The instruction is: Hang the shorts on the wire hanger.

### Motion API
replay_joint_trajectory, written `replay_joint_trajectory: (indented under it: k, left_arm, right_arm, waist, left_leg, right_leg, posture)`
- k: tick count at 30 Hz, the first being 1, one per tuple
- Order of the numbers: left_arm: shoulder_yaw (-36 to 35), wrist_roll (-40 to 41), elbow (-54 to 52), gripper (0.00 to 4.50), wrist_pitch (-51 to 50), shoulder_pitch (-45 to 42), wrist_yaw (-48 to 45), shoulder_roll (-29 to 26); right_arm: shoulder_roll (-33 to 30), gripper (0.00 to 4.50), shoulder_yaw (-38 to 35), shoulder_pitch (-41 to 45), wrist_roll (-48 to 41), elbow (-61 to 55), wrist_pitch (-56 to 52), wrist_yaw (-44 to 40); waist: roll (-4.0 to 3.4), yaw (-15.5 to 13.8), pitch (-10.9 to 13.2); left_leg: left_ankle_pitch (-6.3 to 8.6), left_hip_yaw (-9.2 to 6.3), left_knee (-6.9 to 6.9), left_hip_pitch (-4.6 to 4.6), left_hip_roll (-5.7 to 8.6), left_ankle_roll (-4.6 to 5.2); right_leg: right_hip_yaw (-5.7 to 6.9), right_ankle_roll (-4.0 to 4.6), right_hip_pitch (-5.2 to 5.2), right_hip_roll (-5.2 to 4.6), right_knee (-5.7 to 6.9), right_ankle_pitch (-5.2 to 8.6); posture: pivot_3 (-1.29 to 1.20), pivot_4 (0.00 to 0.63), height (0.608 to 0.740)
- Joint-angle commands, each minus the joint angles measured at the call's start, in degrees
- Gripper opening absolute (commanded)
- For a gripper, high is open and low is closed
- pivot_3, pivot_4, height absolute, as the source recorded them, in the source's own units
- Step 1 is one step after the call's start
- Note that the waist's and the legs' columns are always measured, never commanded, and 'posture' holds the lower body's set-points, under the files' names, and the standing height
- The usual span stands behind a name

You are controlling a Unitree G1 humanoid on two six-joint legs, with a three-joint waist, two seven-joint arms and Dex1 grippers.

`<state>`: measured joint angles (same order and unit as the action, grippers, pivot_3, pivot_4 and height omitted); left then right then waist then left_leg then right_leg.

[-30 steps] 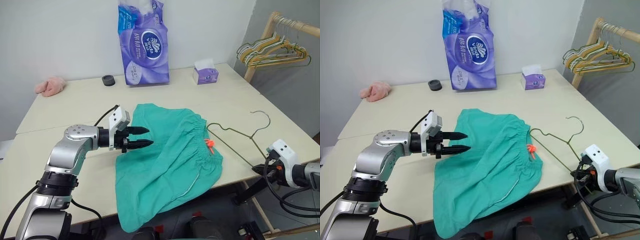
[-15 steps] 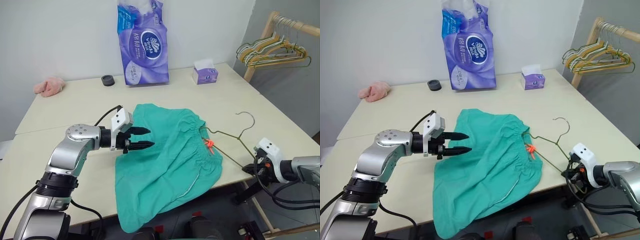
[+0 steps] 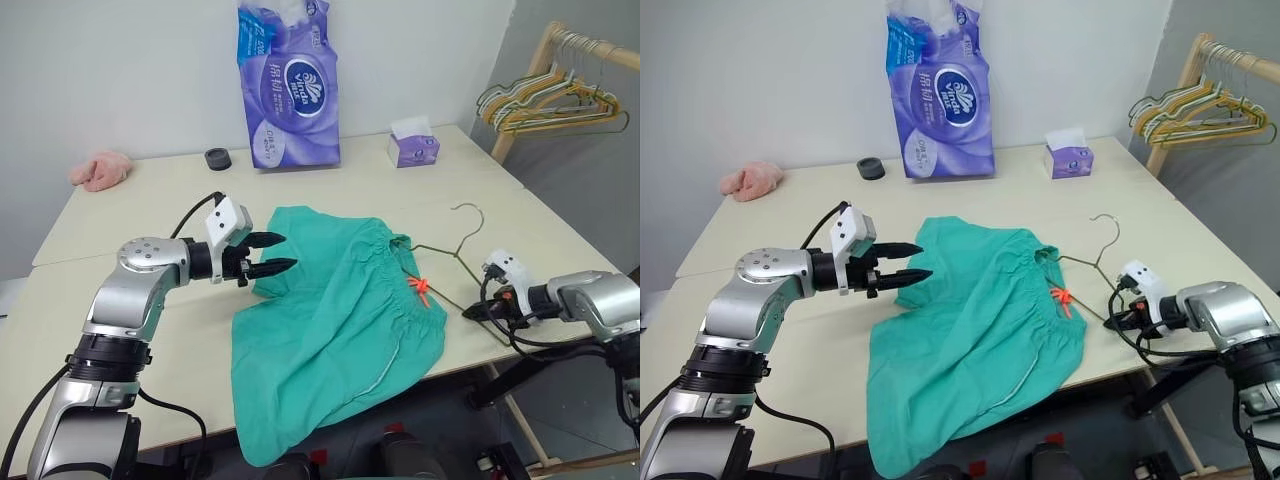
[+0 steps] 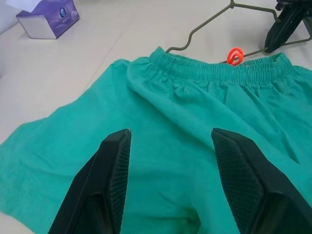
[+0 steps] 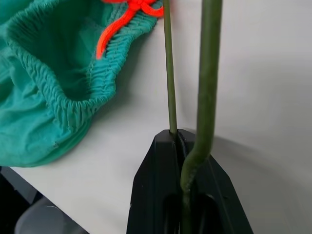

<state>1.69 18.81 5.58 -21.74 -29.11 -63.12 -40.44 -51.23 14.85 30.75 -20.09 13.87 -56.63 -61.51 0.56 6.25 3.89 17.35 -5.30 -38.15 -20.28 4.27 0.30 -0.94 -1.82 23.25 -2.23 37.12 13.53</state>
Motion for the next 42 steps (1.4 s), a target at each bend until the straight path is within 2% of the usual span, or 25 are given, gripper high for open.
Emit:
replay_joint_trajectory:
  k: [1,3,7,14,19,22,26,29,34,38,42]
  left_arm:
    - [-2.46,0.30,-1.38,2.77,1.05,0.06,0.69,-1.03]
    - [-2.62,0.38,-1.88,2.77,0.96,0.50,0.88,-1.07]
    - [-2.98,0.31,-2.55,2.77,0.98,1.34,1.57,-0.77]
    - [-2.84,0.23,-1.76,2.77,1.27,-0.03,2.30,-0.04]
    - [-3.18,0.28,-1.62,2.77,1.29,-0.19,3.31,0.30]
    - [-4.58,0.52,-0.84,2.77,0.64,-0.04,5.53,0.62]
    - [-6.35,-0.58,3.32,3.57,2.79,-2.37,9.16,1.13]
    - [-6.89,-0.79,5.24,4.48,4.30,-4.35,10.24,1.50]
    - [-7.41,-0.46,8.80,4.48,7.38,-10.33,9.87,2.18]
    - [-3.16,1.64,4.51,4.48,5.04,-11.47,-2.98,-1.94]
    - [0.37,0.52,3.14,4.48,5.34,-11.03,-9.59,-4.08]
  right_arm:
    - [-1.01,0.00,0.79,1.01,0.10,0.20,-2.04,-3.00]
    - [-1.20,0.00,0.56,1.00,0.24,0.57,-2.64,-3.54]
    - [5.21,0.00,-1.88,6.04,1.00,9.11,-3.75,0.87]
    - [16.04,0.00,-4.19,13.55,1.77,17.44,-4.14,6.76]
    - [19.05,0.00,-8.95,16.53,1.02,17.70,-1.95,9.90]
    - [18.55,0.00,-11.62,16.01,-0.89,9.32,-2.33,10.25]
    - [17.18,0.00,-12.18,11.74,-2.99,-5.86,-3.76,10.31]
    - [17.01,0.00,-11.50,9.31,-3.53,-12.90,-4.02,11.21]
    - [16.06,0.00,-5.94,5.32,-1.74,-23.40,-0.96,11.39]
    - [12.00,0.00,1.94,2.81,3.80,-28.56,6.70,9.77]
    - [10.19,0.00,4.09,2.37,5.73,-29.83,10.58,8.74]
  waist:
    - [-0.02,-0.18,-0.01]
    - [-0.02,-0.40,-0.02]
    - [-0.03,-0.19,-0.10]
    - [-0.02,0.03,-0.17]
    - [-0.05,0.02,-0.18]
    - [-0.07,-0.06,-0.19]
    - [-0.06,-0.07,-0.20]
    - [0.00,-0.07,-0.24]
    - [0.01,-0.16,-0.24]
    - [0.00,0.34,-0.25]
    - [0.00,0.40,-0.25]
  left_leg:
    - [0.00,-0.01,0.00,-0.03,0.00,0.00]
    - [0.01,-0.02,0.00,-0.05,0.01,0.01]
    - [0.02,0.01,-0.02,-0.01,0.01,0.03]
    - [-0.02,-0.01,-0.08,0.00,0.02,-0.03]
    - [-0.12,-0.03,-0.07,-0.14,0.03,-0.19]
    - [-0.12,-0.06,-0.26,-0.55,0.04,-0.21]
    - [-0.12,-0.04,-0.59,-0.84,0.05,-0.21]
    - [-0.07,-0.06,-0.64,-0.82,0.06,-0.14]
    - [-0.10,-0.04,-0.72,-0.83,0.08,-0.20]
    - [-0.11,-0.02,-0.72,-0.85,0.07,-0.22]
    - [-0.11,0.01,-0.72,-0.82,0.07,-0.23]
  right_leg:
    - [0.00,0.00,0.02,0.00,0.00,0.00]
    - [0.00,0.00,0.02,0.00,-0.01,0.00]
    - [-0.02,0.07,0.02,0.00,0.00,-0.07]
    - [-0.01,0.08,0.03,0.01,0.05,-0.18]
    - [-0.01,0.10,0.17,0.01,0.08,-0.19]
    - [0.01,0.09,0.51,0.00,0.14,-0.20]
    - [-0.03,0.09,0.85,0.01,0.52,-0.19]
    - [-0.02,0.09,0.81,0.01,0.62,-0.19]
    - [-0.03,0.08,0.82,0.00,0.66,-0.20]
    - [-0.04,0.08,0.84,0.00,0.65,-0.20]
    - [-0.07,0.08,0.83,0.00,0.65,-0.19]
  posture:
    - [-0.15,0.028,0.740]
    - [-0.14,0.026,0.740]
    - [-0.14,0.024,0.740]
    - [-0.13,0.022,0.740]
    - [-0.13,0.021,0.740]
    - [-0.12,0.021,0.740]
    - [-0.14,0.020,0.740]
    - [-0.14,0.019,0.740]
    - [-0.16,0.016,0.740]
    - [-0.17,0.014,0.740]
    - [-0.17,0.012,0.740]
